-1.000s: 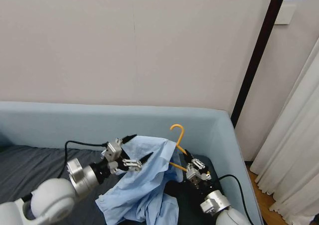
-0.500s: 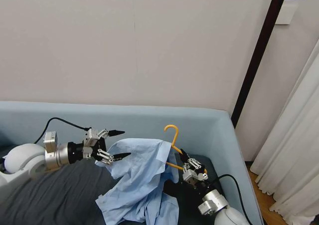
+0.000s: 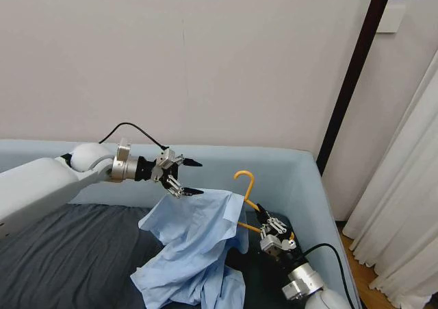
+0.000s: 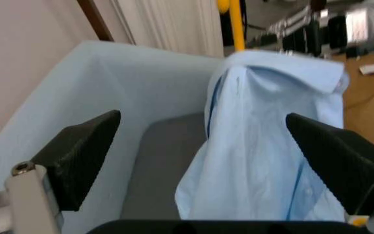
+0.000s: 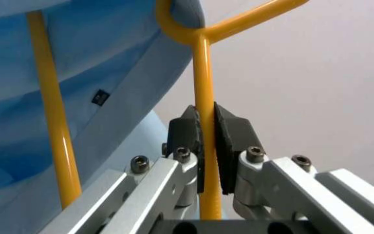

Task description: Pick up the clothes from the sofa and hang them on the clothes hanger.

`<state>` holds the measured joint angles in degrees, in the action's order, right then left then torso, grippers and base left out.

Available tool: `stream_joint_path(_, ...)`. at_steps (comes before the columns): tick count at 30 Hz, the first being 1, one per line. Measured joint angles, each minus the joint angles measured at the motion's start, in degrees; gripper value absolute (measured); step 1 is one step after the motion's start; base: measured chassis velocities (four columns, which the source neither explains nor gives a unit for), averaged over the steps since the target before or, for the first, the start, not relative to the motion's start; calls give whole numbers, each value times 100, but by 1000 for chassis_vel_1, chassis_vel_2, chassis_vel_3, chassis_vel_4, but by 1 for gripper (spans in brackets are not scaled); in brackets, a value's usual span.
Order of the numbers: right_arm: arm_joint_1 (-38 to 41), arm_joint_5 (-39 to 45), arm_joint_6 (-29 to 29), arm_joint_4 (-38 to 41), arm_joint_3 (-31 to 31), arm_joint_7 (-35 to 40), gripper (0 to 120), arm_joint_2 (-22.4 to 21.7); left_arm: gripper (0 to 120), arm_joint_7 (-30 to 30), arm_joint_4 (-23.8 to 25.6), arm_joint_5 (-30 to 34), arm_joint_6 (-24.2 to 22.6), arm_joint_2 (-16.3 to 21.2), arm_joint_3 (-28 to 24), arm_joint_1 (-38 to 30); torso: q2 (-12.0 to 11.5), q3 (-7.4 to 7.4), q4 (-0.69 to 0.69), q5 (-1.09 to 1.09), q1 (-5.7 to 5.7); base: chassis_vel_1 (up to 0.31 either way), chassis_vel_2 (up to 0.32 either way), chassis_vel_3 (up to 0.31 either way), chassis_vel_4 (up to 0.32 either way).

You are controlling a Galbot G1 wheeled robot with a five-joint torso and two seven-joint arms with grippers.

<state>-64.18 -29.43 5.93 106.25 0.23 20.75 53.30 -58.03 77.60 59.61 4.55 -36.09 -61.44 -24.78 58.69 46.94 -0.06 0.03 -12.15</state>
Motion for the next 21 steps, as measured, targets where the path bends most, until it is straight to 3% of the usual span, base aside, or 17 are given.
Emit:
stream_joint_path(7,-64,-272,164,-101,178,0,5,49,100,-574,-339,-54,11,-500,-431,-266,0,0,-3,-3,0,0,0,0,0)
stream_joint_path(21,90,-348,264,-190,59,26,5,7,100,-957,-727,-228,103,-825,-406,-14,1,0,-3,-3,0,0,0,0,0)
